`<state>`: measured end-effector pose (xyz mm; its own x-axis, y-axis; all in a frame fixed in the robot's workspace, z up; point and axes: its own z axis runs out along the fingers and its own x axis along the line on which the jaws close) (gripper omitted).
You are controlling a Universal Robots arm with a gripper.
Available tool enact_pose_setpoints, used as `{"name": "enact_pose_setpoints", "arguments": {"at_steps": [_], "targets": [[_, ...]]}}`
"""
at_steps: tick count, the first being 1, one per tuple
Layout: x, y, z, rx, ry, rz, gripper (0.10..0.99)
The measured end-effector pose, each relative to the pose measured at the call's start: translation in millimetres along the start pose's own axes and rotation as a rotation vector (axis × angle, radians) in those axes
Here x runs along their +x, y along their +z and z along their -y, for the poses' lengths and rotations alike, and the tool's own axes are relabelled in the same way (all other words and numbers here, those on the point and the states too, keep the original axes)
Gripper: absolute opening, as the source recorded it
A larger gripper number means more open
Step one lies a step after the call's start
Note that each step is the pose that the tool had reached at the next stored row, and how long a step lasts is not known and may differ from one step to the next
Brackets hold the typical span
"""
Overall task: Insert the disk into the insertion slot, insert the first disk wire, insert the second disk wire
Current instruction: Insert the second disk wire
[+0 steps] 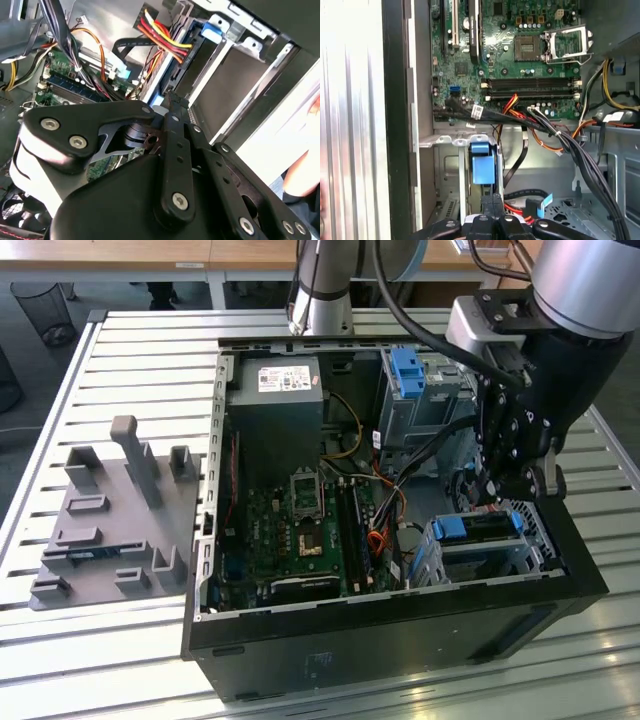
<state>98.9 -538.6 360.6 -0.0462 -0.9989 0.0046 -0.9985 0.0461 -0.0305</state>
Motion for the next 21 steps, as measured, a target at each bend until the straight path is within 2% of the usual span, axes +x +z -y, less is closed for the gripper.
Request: {"name": "enact_pose_setpoints", "arguments": {"at_steps": [5,21], "targets": [[-5.4,-0.1,-1.4,0.000,0.000,-0.0001,0.106],[-36.9,-0.3,-3.3,0.000,0.000,0.0000,0.106]]}}
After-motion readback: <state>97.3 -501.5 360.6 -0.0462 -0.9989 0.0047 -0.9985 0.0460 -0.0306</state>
